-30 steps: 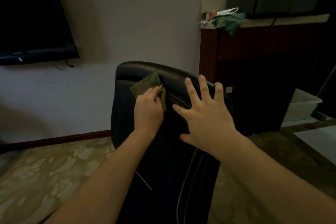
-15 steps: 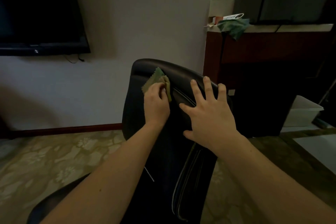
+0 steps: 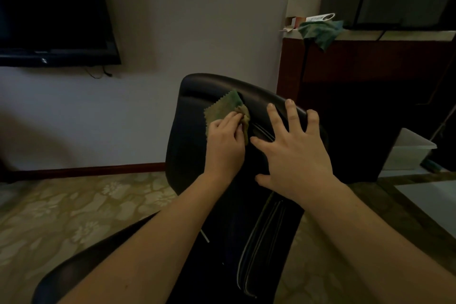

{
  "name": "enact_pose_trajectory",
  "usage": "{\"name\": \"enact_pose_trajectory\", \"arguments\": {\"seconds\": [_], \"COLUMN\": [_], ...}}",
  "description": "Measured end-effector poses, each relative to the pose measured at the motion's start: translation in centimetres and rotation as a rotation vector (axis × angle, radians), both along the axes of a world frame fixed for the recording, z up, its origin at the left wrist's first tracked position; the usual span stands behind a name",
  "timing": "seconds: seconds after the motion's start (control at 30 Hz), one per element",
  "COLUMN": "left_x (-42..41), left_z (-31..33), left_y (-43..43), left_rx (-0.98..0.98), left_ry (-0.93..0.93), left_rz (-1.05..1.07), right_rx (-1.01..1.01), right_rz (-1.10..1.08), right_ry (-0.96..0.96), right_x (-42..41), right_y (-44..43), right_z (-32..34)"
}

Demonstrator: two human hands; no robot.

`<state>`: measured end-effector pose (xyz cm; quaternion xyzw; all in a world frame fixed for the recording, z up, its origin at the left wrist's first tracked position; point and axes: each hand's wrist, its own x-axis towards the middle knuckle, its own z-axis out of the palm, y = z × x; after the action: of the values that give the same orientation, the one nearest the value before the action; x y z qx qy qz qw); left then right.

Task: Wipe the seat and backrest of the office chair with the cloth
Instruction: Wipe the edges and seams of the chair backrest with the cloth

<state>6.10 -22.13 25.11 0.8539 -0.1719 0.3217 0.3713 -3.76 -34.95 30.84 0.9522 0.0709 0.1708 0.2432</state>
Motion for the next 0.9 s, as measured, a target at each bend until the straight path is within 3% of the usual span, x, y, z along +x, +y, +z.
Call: {"name": "enact_pose_trajectory", "arguments": {"seconds": [0.13,0.3,0.57,0.9], "left_x": [1.2,2.4,-3.4,-3.7], "left_z": [0.9,2.1,0.9,2.6], "left_y": [1.4,1.1,-0.6,0.0], "left_rx": [0.085,-0.025,0.046,0.129], "left_ry": [0.017,0.112,0.044,0.053], "left_rz": [-0.008,0.035,0.004,-0.018], "right_rx": [0.007,0.012,0.029,0.300], "right_rz": [-0.011,-0.010,-0.025,-0.086], "right_ry": [0.000,0.014,0.002,-0.093], "right_x": [-0.4,-0.8,-3.0,-5.9], "right_y": [0.4,0.2,0.8,0.6], "right_z": [0.1,0.3,0.2,-2.1]}}
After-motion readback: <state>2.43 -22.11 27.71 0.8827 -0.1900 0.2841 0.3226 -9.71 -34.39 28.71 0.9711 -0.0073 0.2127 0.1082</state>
